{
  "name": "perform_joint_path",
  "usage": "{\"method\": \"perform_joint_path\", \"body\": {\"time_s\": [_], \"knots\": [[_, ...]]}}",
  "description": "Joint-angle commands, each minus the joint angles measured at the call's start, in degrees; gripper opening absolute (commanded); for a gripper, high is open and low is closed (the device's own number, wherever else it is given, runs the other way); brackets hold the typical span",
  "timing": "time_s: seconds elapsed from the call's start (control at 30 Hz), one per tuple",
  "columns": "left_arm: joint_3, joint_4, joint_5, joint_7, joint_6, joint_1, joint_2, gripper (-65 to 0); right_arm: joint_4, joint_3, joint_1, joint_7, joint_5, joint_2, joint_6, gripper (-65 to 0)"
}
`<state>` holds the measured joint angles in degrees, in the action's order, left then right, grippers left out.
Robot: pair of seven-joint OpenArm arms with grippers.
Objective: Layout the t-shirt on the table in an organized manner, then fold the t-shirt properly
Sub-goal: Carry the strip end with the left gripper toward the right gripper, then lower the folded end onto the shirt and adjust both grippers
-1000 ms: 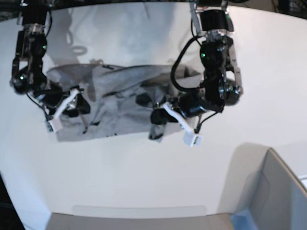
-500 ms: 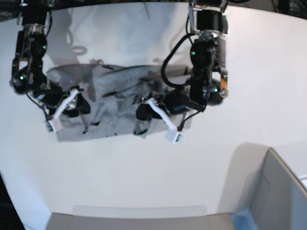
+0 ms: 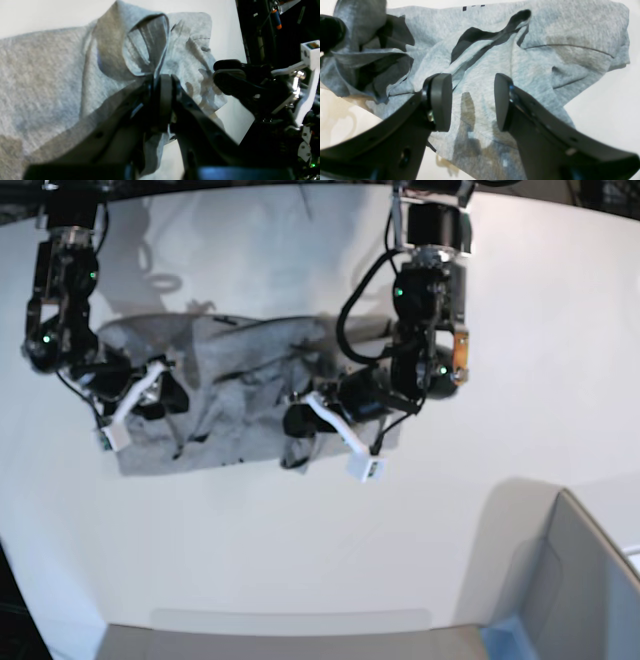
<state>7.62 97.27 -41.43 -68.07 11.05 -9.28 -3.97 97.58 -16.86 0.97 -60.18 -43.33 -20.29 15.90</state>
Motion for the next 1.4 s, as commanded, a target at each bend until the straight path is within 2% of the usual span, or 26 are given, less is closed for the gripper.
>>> {"method": "perform_joint_path", "body": {"time_s": [0.0,0.23,0.37,0.6,0.67,0.73,0.8,0.93,1.07,1.17,1.37], "knots": [[0.08,2.11,-1.34,1.04,-0.02,-2.55,-0.30,-65.0,1.19,-0.41,-0.93,1.33,-0.84,-0.67,0.32,-37.6],[0.16,6.51,-1.34,0.78,-0.19,-4.04,-0.21,-65.0,1.19,-0.41,-0.93,1.41,-0.67,-0.67,0.32,-37.6],[1.39,5.10,-1.34,-1.86,0.07,-3.78,-0.21,-65.0,1.10,-0.41,-1.02,1.50,-0.67,-0.67,0.32,-37.6],[11.77,-7.03,-0.99,-1.77,-0.19,-3.95,1.29,-65.0,1.01,-0.41,-1.37,1.59,-0.58,-0.67,0.32,-37.6],[12.56,-10.46,-0.99,-1.60,-0.19,-4.22,0.85,-59.1,1.01,-0.41,-1.37,1.59,-0.76,-0.67,0.32,-37.6],[12.38,-10.64,-1.25,0.34,-0.28,-4.74,0.41,-52.2,1.01,-0.41,-1.37,1.59,-0.76,-0.67,0.32,-37.6],[12.38,-9.14,-1.25,2.71,-0.28,-4.66,0.32,-48.0,1.01,-0.50,-1.37,1.59,-0.67,-0.67,0.32,-37.6],[12.29,-4.40,-1.25,7.02,-0.28,-4.92,0.32,-47.9,1.01,-0.50,-1.10,1.59,-0.67,-0.67,0.32,-37.6],[12.29,1.85,-1.25,10.71,-0.28,-4.57,0.58,-50.9,1.10,-0.50,-1.02,1.59,-0.84,-0.67,0.32,-37.6],[11.42,2.81,-1.25,9.74,-0.28,-2.72,3.40,-54.9,1.19,-1.82,-1.02,1.59,-0.84,-0.76,0.32,-37.6],[4.38,2.73,-1.16,4.82,-0.28,4.84,11.48,-60.2,3.04,-10.52,-1.19,1.33,-2.25,0.29,0.49,-37.6]]}}
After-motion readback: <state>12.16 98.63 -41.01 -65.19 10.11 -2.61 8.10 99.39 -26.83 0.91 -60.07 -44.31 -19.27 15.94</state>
